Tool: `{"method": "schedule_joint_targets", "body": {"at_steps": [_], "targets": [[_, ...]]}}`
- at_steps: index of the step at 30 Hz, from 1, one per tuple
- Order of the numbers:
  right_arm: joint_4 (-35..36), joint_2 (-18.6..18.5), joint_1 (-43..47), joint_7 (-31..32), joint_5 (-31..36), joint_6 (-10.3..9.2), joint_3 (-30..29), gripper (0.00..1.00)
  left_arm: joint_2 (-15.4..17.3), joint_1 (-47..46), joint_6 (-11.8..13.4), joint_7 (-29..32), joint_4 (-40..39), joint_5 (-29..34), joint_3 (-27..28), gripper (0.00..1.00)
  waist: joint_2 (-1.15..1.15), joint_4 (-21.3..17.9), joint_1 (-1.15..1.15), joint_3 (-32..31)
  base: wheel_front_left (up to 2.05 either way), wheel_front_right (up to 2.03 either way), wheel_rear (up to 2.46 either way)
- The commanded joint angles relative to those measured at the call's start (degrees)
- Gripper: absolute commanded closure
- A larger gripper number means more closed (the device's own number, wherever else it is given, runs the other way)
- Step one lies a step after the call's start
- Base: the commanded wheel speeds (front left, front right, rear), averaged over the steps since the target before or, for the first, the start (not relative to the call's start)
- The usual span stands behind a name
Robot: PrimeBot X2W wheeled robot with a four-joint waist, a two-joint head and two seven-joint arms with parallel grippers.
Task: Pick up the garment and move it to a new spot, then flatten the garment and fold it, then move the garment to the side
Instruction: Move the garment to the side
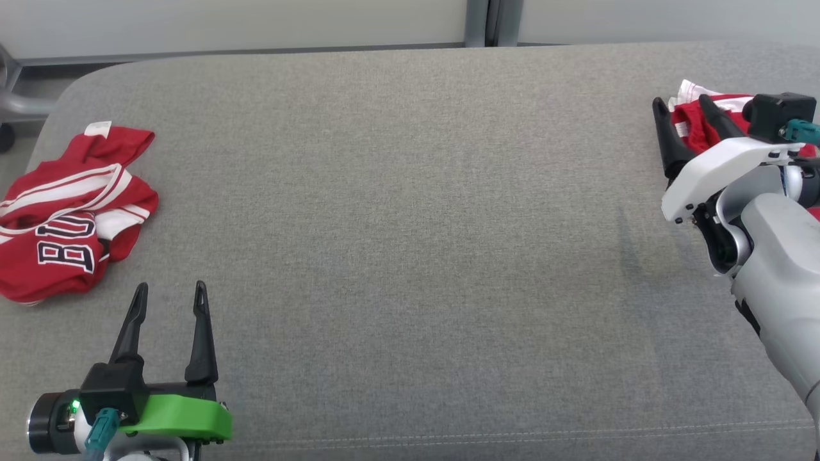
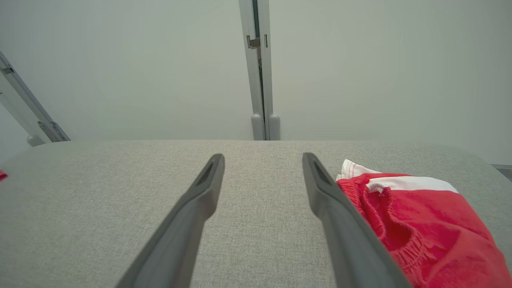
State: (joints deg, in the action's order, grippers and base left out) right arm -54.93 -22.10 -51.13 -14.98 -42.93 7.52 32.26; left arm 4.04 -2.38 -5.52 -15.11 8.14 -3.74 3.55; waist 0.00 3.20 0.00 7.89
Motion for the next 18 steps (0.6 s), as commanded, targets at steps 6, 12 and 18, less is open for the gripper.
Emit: {"method": "schedule_joint_targets", "body": {"at_steps": [6, 12, 18], "targets": [[6.4, 1.6, 6.3, -0.3, 3.2, -0.06, -4.2, 0.00, 0.3, 1.9, 0.2, 0.0, 0.3, 0.1, 0.6, 0.00, 0.00, -2.3, 0.00, -3.2, 0.00, 0.00, 0.00], [12.2, 4.1, 13.9, -0.3, 8.2, -0.06, -9.2, 0.00, 0.3, 3.3, 0.0, 0.0, 0.7, 0.1, 0.6, 0.00, 0.00, -2.6, 0.00, -6.0, 0.00, 0.00, 0.00], [16.6, 6.7, 20.9, -0.3, 12.1, -0.06, -14.0, 0.00, 0.3, 4.8, 0.0, 0.0, 0.8, -0.1, 0.9, 0.00, 0.00, -2.9, 0.00, -8.4, 0.00, 0.00, 0.00]]}}
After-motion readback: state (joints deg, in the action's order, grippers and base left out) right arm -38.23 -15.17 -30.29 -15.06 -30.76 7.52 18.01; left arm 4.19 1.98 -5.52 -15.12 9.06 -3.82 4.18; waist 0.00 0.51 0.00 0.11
